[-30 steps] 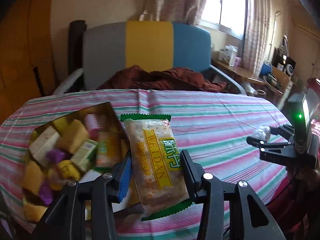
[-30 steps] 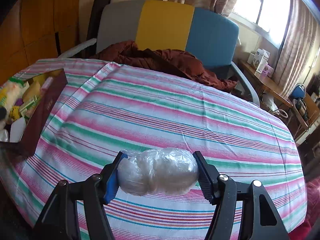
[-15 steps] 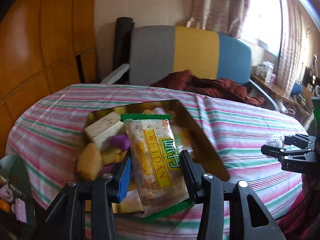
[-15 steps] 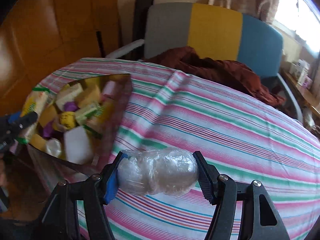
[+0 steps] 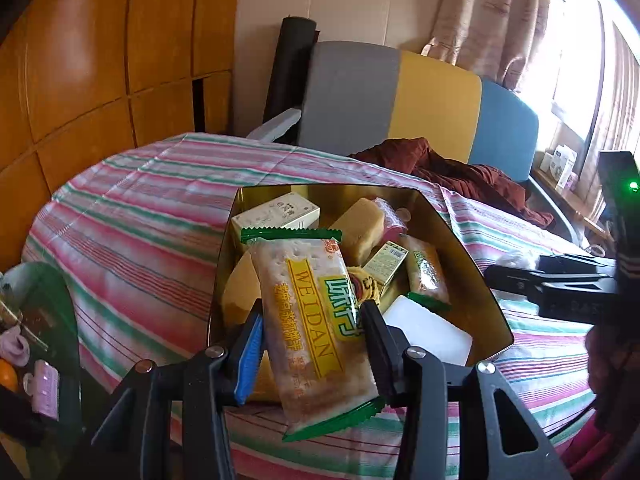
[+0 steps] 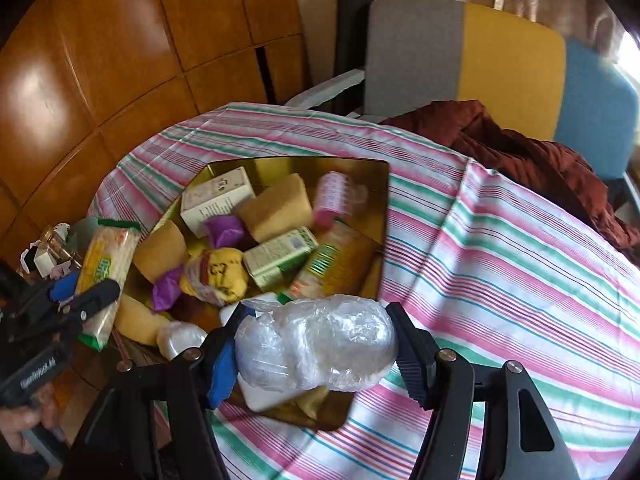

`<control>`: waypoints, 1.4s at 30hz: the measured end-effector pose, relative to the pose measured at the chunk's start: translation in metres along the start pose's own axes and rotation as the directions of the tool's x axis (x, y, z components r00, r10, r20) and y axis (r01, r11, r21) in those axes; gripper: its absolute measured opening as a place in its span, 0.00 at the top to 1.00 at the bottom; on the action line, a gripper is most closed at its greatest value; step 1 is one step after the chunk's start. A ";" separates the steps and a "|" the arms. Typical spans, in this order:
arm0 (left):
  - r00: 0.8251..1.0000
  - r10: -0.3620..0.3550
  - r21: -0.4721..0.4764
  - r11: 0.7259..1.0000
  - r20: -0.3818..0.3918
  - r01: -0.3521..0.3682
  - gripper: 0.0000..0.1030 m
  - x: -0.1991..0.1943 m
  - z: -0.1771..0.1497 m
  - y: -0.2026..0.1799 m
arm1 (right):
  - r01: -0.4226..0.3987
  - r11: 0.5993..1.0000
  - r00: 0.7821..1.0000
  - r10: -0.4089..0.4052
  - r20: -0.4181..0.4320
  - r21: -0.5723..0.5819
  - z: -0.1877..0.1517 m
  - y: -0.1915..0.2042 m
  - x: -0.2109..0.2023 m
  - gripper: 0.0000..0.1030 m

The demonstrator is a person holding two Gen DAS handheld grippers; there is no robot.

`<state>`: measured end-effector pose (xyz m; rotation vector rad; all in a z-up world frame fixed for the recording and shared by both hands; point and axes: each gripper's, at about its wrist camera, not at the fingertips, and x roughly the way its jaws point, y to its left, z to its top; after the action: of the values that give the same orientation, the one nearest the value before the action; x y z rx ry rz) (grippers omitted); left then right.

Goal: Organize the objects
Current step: 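Carry the WEIDAN packet and plastic-bag bundle over the gold tray with both tools, then lower both items into the gold tray and open both tools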

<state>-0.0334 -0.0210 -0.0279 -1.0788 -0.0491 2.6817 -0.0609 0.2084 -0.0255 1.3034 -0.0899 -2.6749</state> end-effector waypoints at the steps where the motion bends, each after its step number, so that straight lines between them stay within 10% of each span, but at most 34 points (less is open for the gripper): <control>1: 1.000 -0.004 -0.008 1.000 -0.002 0.004 0.55 0.001 0.000 0.002 | -0.009 1.000 1.000 0.009 -0.004 0.005 0.003 0.002 0.004 0.35; 12: 0.994 -0.106 -0.082 0.991 -0.030 0.103 0.55 0.022 0.019 0.011 | -0.070 0.995 0.997 0.072 -0.024 0.072 0.036 0.005 0.048 0.27; 17: 0.986 -0.160 -0.132 0.979 -0.044 0.153 0.55 0.044 0.037 0.007 | -0.068 0.993 0.997 0.071 -0.027 0.094 0.031 -0.002 0.055 0.03; 29: 0.950 -0.276 -0.141 0.956 -0.145 0.256 0.45 0.098 0.052 -0.036 | 0.050 0.983 0.998 -0.056 0.032 0.178 0.001 -0.034 0.016 0.01; 42: 0.999 0.014 -0.005 1.000 -0.037 -0.015 0.35 0.043 0.037 -0.042 | 0.111 0.985 0.988 -0.124 0.091 0.133 -0.013 -0.021 -0.010 0.00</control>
<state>-0.0795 0.0325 -0.0252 -1.1341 -0.0425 2.6751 -0.0475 0.2311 -0.0288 1.2467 -0.2060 -2.8771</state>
